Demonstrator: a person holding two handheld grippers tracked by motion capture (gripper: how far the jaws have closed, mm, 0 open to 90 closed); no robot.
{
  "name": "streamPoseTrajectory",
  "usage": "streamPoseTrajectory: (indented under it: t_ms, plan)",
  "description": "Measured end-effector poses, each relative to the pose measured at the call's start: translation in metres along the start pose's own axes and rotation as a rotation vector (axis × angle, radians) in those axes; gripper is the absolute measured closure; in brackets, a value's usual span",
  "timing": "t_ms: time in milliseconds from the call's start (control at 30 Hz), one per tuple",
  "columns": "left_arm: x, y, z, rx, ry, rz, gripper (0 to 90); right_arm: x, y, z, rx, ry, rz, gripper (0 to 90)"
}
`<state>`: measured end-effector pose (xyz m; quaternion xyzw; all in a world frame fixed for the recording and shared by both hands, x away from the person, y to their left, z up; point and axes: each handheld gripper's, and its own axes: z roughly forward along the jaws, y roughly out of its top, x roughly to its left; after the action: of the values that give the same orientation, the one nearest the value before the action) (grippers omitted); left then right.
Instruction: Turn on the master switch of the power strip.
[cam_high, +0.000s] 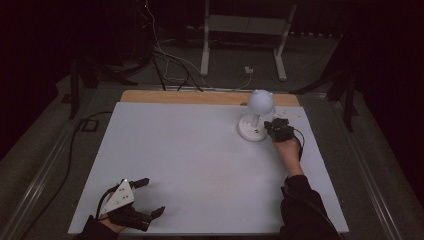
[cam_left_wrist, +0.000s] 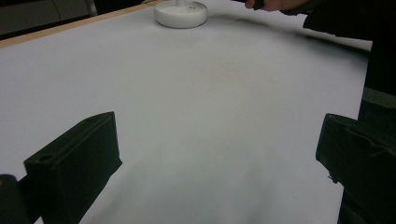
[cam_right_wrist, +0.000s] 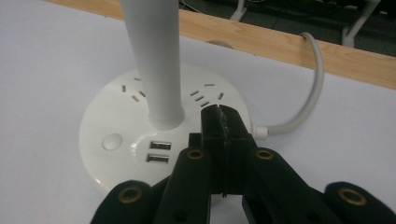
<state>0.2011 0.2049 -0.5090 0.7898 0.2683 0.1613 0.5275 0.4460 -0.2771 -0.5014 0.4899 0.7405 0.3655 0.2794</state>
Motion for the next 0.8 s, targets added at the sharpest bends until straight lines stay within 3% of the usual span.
streamPoseTrajectory:
  t_ms: [400, 800]
  plan:
    - [0.0, 0.0, 0.0006, 0.001, -0.006, 0.001, 0.2, 0.0034, -0.003, 0.0104, 0.016, -0.017, 0.002, 90.0]
    - [0.0, -0.0001, 0.0012, 0.003, -0.006, 0.003, 0.1, 0.0033, -0.0052, 0.0077, 0.018, -0.043, -0.014, 90.0]
